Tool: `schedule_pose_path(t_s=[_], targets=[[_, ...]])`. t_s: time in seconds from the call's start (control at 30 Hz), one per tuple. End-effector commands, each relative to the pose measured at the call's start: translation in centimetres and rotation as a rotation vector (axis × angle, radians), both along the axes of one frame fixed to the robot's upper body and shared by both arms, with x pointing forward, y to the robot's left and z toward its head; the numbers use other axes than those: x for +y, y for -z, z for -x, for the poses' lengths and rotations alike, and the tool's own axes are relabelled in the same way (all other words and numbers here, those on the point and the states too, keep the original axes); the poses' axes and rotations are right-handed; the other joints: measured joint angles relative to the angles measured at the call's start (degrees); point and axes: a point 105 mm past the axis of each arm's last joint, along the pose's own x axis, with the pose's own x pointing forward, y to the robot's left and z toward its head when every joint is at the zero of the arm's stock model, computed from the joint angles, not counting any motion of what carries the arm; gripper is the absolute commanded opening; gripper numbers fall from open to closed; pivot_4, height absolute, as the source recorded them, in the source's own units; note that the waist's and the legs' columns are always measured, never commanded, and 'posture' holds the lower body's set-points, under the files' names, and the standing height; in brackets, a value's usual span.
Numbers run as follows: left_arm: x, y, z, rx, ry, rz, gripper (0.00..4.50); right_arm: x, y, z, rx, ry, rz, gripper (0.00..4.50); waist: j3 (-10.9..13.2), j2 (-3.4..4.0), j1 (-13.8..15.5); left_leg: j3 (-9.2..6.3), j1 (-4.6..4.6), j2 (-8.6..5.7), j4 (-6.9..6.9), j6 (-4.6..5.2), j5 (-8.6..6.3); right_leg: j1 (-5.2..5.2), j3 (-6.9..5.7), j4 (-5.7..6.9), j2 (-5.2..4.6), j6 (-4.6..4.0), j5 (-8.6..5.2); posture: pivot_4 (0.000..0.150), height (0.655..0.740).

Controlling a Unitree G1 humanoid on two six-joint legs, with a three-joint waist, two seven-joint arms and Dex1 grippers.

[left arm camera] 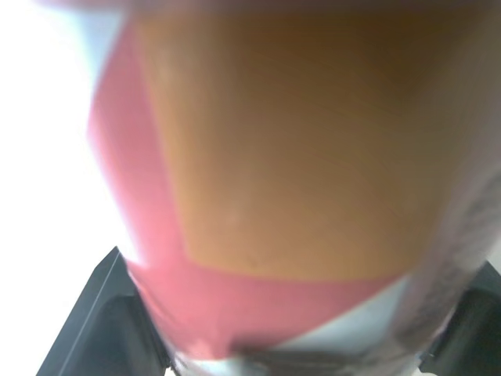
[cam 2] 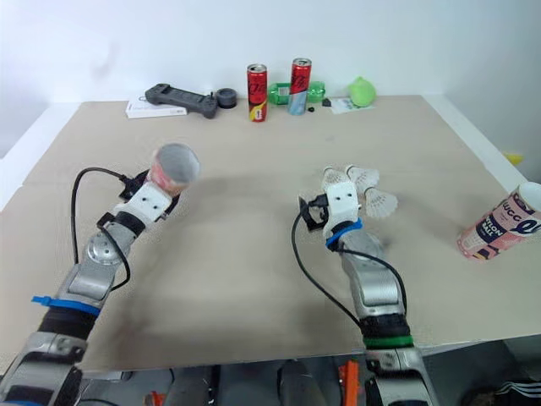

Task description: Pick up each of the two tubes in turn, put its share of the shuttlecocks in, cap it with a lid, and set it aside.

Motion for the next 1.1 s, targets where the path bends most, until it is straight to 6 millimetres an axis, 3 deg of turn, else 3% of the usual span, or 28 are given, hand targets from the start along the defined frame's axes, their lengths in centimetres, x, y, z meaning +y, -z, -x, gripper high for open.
schedule_pose_path(t_s=[0.03,0.37,0.47,0.7,0.87,0.97,1.1], targets=[[-0.9,-1.8,0.8,-0.08,0.034,-0.116,3.24,-0.4,-1.1,-2.1,-0.042,0.049,-0.024,4.5,0.0,0.01,-0.3,0.02,0.01,0.01,0.0,0.02,0.01,-0.02,0.0,0.0,0.0,-0.02,0.02,0.15,0.74],[-1.5,-1.4,1.2,-0.079,0.045,-0.214,3.24,0.5,-1.7,-6.1,-0.026,0.084,-0.103,4.5,0.0,0.02,-0.9,0.02,-0.01,0.0,-0.21,0.05,0.02,-0.08,0.02,0.0,0.0,-0.27,0.11,0.15,0.74],[-1.7,-1.3,1.3,-0.065,0.049,-0.164,3.19,0.8,-1.4,-6.7,-0.007,0.091,-0.138,3.67,0.0,0.03,-0.9,0.02,-0.01,0.0,-0.25,0.05,0.02,-0.1,0.02,0.0,0.01,-0.34,0.14,0.15,0.74],[-2.3,-1.3,1.4,-0.054,0.075,-0.164,3.19,0.9,-1.2,-7.1,-0.006,0.106,-0.166,0.19,0.0,0.03,-0.9,0.01,-0.02,-0.01,-0.27,0.05,0.02,-0.09,0.03,0.0,0.0,-0.37,0.14,0.15,0.74],[-2.7,-0.8,1.3,-0.035,0.093,-0.208,3.19,1.1,-1.6,-6.8,-0.027,0.074,-0.172,0.09,0.0,0.03,-0.9,0.01,-0.01,0.0,-0.27,0.05,0.02,-0.1,0.03,0.01,0.01,-0.36,0.14,0.15,0.74],[-3.0,-0.3,1.3,-0.009,0.102,-0.22,3.19,2.6,-2.7,-5.9,-0.075,-0.06,-0.196,0.09,0.0,0.04,-0.9,0.01,-0.01,-0.01,-0.28,0.05,0.02,-0.1,0.03,0.01,0.01,-0.36,0.14,0.15,0.74],[-3.1,0.1,1.1,0.028,0.099,-0.234,3.19,6.0,-6.8,-1.3,-0.232,-0.448,-0.161,0.09,0.1,0.08,-0.9,-0.03,-0.04,-0.02,-0.32,0.05,0.01,-0.11,0.03,0.01,0.02,-0.35,0.11,0.15,0.74]])
